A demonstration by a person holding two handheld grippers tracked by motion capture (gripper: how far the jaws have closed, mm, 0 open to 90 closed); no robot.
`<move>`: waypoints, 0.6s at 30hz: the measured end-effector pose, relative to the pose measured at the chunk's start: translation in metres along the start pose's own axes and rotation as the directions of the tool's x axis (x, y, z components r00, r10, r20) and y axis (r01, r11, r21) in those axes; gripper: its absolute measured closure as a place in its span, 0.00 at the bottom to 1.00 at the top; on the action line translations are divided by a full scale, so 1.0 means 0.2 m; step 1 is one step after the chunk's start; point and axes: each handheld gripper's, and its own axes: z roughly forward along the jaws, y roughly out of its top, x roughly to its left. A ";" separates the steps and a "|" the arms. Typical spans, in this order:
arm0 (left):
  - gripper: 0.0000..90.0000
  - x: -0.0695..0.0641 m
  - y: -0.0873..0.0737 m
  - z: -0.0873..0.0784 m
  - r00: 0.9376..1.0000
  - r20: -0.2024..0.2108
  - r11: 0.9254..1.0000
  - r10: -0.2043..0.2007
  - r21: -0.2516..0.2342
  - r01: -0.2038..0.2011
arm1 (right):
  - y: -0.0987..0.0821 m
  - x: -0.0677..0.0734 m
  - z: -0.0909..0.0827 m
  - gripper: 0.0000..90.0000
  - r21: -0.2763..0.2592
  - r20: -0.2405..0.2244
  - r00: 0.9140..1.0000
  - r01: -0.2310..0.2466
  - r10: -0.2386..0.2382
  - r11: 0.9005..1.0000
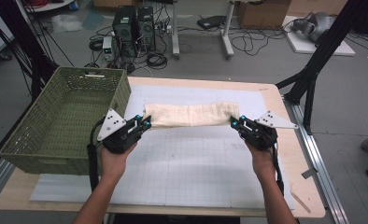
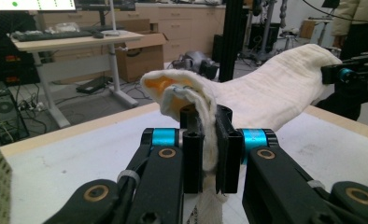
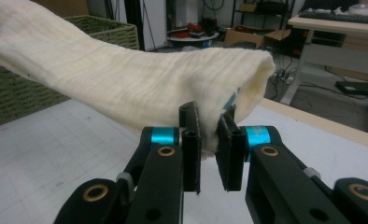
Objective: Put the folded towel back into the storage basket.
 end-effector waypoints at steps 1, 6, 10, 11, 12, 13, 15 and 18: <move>0.92 0.00 0.00 0.00 1.000 0.000 1.000 0.000 0.000 0.000 | 0.01 0.00 0.01 0.91 -0.001 -0.002 1.000 0.007 -0.007 1.000; 0.92 0.04 0.05 -0.06 0.999 -0.034 1.000 -0.010 -0.007 0.010 | 0.07 0.02 0.09 0.91 0.001 -0.023 1.000 0.019 -0.019 1.000; 0.92 0.08 0.06 -0.11 0.998 -0.064 1.000 -0.021 -0.010 0.021 | 0.12 0.05 0.16 0.91 -0.003 -0.038 0.999 0.026 -0.026 1.000; 0.92 0.09 0.06 -0.13 0.997 -0.074 1.000 -0.026 -0.014 0.025 | 0.12 0.05 0.16 0.91 -0.003 -0.038 0.999 0.026 -0.026 1.000; 0.92 0.10 0.07 -0.14 0.996 -0.082 0.999 -0.031 -0.018 0.029 | 0.13 0.07 0.18 0.91 -0.003 -0.041 0.999 0.029 -0.029 1.000; 0.92 0.11 0.07 -0.16 0.995 -0.090 0.999 -0.032 -0.020 0.030 | 0.15 0.08 0.20 0.91 -0.003 -0.046 0.998 0.035 -0.035 0.999; 0.92 0.14 0.07 -0.20 0.994 -0.106 0.999 -0.036 -0.027 0.034 | 0.19 0.11 0.26 0.91 0.000 -0.063 0.996 0.057 -0.057 0.998; 0.92 0.18 0.07 -0.27 0.990 -0.135 0.999 -0.046 -0.033 0.042 | 0.24 0.14 0.33 0.91 0.005 -0.077 0.995 0.066 -0.065 0.998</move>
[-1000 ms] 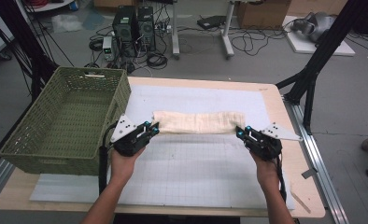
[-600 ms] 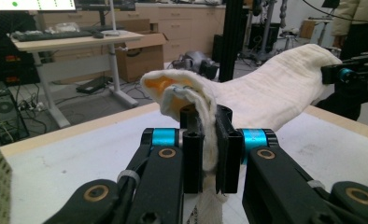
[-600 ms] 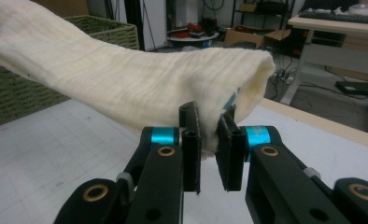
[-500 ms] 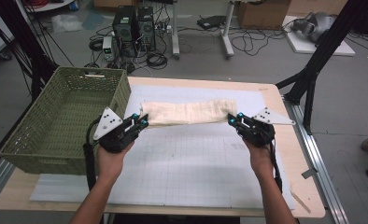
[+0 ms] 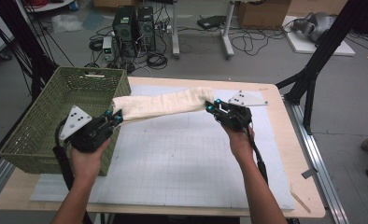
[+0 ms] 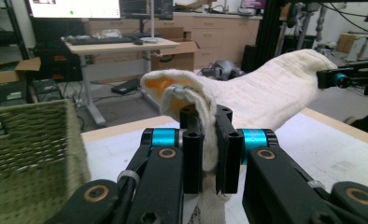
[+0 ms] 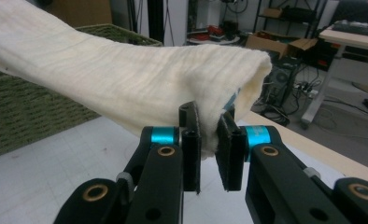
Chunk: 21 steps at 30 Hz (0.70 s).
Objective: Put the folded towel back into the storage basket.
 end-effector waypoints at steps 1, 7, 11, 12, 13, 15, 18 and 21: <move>0.92 0.01 0.00 -0.02 1.000 -0.009 1.000 0.001 0.000 -0.001 | 0.01 0.01 0.02 0.91 0.002 -0.006 1.000 0.007 -0.007 1.000; 0.92 0.10 -0.01 -0.10 0.999 -0.050 1.000 -0.018 0.001 0.018 | 0.06 0.07 0.17 0.91 0.024 -0.045 0.999 0.024 -0.023 0.999; 0.92 0.14 -0.03 -0.15 0.997 -0.071 1.000 -0.030 -0.002 0.030 | 0.07 0.12 0.26 0.91 0.033 -0.070 0.997 0.030 -0.028 0.999; 0.92 0.15 -0.03 -0.16 0.997 -0.077 1.000 -0.029 0.000 0.030 | 0.08 0.13 0.28 0.91 0.037 -0.075 0.997 0.029 -0.026 0.999; 0.92 0.17 -0.03 -0.18 0.996 -0.083 1.000 -0.029 -0.001 0.029 | 0.08 0.13 0.28 0.91 0.037 -0.075 0.997 0.029 -0.026 0.999; 0.92 0.19 -0.03 -0.20 0.995 -0.097 0.999 -0.033 -0.002 0.033 | 0.09 0.15 0.31 0.91 0.035 -0.086 0.996 0.034 -0.031 0.999; 0.92 0.24 -0.04 -0.24 0.992 -0.121 0.999 -0.044 -0.006 0.044 | 0.12 0.19 0.37 0.91 0.031 -0.102 0.994 0.042 -0.038 0.999; 0.92 0.28 -0.05 -0.29 0.988 -0.146 0.999 -0.053 -0.010 0.052 | 0.15 0.23 0.44 0.91 0.035 -0.119 0.991 0.057 -0.053 0.998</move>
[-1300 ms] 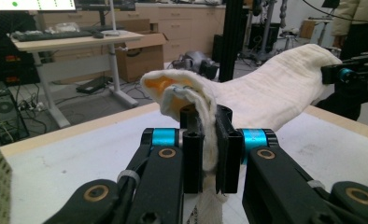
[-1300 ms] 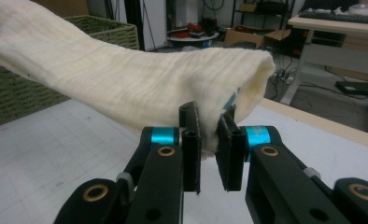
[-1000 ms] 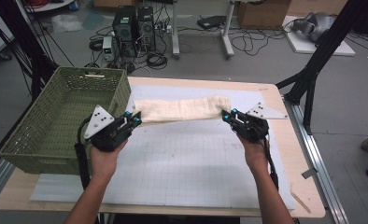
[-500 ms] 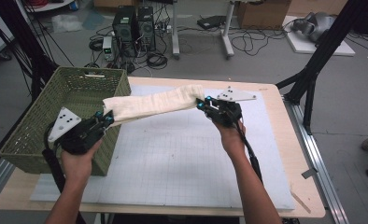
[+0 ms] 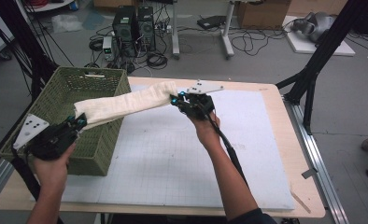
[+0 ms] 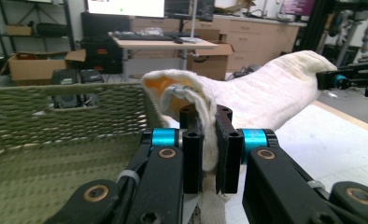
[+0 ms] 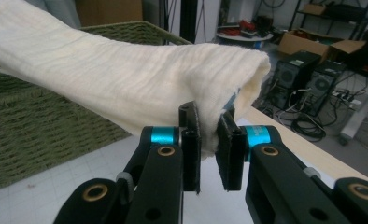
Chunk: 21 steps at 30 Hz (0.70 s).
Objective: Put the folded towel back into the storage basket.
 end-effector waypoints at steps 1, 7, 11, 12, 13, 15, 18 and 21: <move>0.92 0.02 0.00 -0.01 1.000 -0.009 1.000 -0.003 -0.002 0.003 | 0.01 0.01 0.02 0.91 0.003 -0.008 1.000 0.005 -0.005 1.000; 0.92 0.10 -0.01 -0.08 0.999 -0.050 1.000 -0.017 -0.007 0.016 | 0.07 0.07 0.18 0.91 0.007 -0.044 0.999 0.017 -0.016 1.000; 0.92 0.13 -0.02 -0.13 0.997 -0.073 1.000 -0.019 -0.005 0.018 | 0.09 0.10 0.26 0.91 0.010 -0.061 0.998 0.016 -0.015 1.000; 0.92 0.15 -0.03 -0.14 0.996 -0.082 1.000 -0.022 -0.007 0.021 | 0.10 0.11 0.27 0.91 0.009 -0.063 0.998 0.017 -0.016 1.000; 0.92 0.15 -0.03 -0.14 0.996 -0.082 1.000 -0.022 -0.007 0.021 | 0.10 0.11 0.29 0.91 0.009 -0.067 0.998 0.016 -0.015 1.000; 0.92 0.17 -0.03 -0.18 0.995 -0.100 1.000 -0.026 -0.012 0.025 | 0.12 0.12 0.32 0.91 0.011 -0.073 0.997 0.017 -0.016 1.000; 0.92 0.18 -0.04 -0.21 0.993 -0.113 1.000 -0.026 -0.012 0.024 | 0.13 0.14 0.38 0.91 0.020 -0.085 0.996 0.023 -0.021 1.000; 0.92 0.19 -0.04 -0.23 0.992 -0.126 1.000 -0.026 -0.014 0.025 | 0.14 0.16 0.43 0.91 0.024 -0.090 0.996 0.028 -0.026 0.999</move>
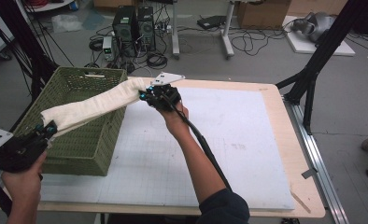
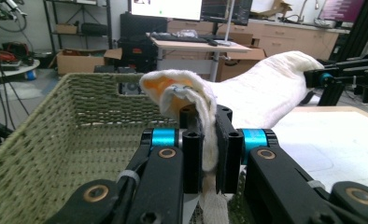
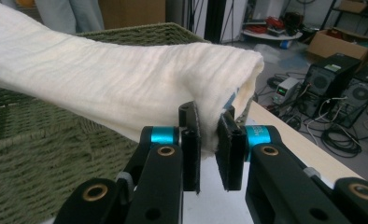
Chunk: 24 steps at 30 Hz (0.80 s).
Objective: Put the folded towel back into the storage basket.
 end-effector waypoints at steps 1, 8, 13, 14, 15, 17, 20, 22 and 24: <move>0.92 0.00 0.00 -0.01 1.000 -0.003 1.000 -0.001 0.000 0.001 | 0.01 0.00 0.01 0.91 0.001 -0.003 1.000 0.002 -0.002 1.000; 0.92 0.01 -0.01 -0.05 1.000 -0.021 1.000 -0.004 -0.002 0.004 | 0.04 0.02 0.10 0.91 0.000 -0.016 1.000 -0.001 0.001 1.000; 0.92 0.02 -0.02 -0.08 0.999 -0.042 1.000 -0.010 -0.009 0.009 | 0.07 0.03 0.16 0.91 -0.001 -0.023 1.000 0.008 -0.008 1.000; 0.92 0.02 -0.02 -0.09 0.999 -0.044 1.000 -0.010 -0.009 0.010 | 0.08 0.03 0.17 0.91 -0.001 -0.027 1.000 0.006 -0.006 1.000; 0.92 0.03 -0.02 -0.09 0.999 -0.048 1.000 -0.013 -0.011 0.012 | 0.10 0.03 0.20 0.91 0.001 -0.028 1.000 0.003 -0.003 1.000; 0.92 0.03 -0.02 -0.10 0.998 -0.055 1.000 -0.016 -0.014 0.015 | 0.11 0.04 0.22 0.91 0.006 -0.031 1.000 0.003 -0.002 1.000; 0.92 0.04 -0.02 -0.11 0.997 -0.068 1.000 -0.019 -0.018 0.018 | 0.12 0.04 0.26 0.91 0.009 -0.035 0.999 0.008 -0.008 1.000; 0.92 0.06 -0.02 -0.13 0.997 -0.078 1.000 -0.022 -0.023 0.020 | 0.15 0.06 0.30 0.91 0.009 -0.037 0.999 0.010 -0.010 1.000; 0.92 0.08 -0.02 -0.14 0.996 -0.084 0.999 -0.027 -0.025 0.025 | 0.17 0.07 0.35 0.91 0.013 -0.045 0.999 0.012 -0.011 1.000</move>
